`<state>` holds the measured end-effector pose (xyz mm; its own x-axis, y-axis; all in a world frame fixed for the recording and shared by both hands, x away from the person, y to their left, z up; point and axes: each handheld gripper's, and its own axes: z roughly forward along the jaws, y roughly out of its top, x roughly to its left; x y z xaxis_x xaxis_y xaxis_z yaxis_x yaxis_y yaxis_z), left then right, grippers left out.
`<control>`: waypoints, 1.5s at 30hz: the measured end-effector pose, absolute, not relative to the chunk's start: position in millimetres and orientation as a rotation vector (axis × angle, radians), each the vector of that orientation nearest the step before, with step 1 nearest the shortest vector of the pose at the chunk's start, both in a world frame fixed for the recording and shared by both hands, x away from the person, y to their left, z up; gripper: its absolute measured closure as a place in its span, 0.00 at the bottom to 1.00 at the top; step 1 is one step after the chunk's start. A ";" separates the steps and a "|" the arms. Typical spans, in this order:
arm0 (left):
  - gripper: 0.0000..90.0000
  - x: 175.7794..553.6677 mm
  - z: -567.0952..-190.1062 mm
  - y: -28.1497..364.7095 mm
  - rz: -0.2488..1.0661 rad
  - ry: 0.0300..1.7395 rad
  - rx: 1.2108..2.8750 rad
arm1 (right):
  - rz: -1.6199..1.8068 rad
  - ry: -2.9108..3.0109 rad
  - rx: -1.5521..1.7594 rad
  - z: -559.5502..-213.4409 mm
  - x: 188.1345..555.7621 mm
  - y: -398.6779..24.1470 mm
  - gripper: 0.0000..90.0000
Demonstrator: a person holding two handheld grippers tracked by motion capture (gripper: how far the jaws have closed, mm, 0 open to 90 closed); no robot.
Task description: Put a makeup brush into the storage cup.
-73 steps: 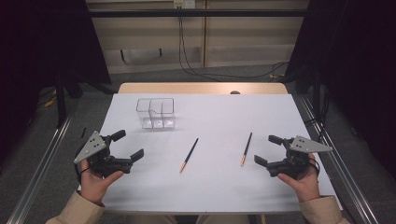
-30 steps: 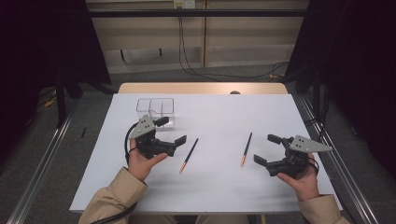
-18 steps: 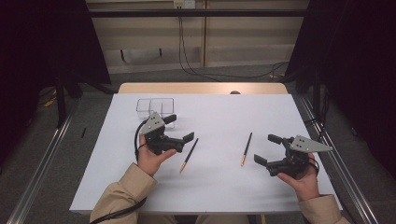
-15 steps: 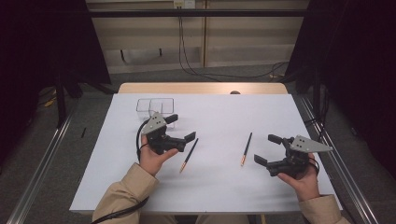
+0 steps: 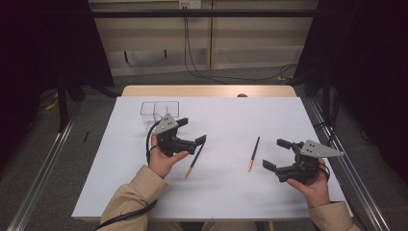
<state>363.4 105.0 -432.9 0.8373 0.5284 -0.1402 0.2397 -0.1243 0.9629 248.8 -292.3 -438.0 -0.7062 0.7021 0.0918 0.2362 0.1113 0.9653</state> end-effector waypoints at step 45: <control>0.00 391.9 -445.0 70.8 0.083 0.872 2.367 | 1.624 2.024 0.913 -438.9 249.3 -292.0 0.02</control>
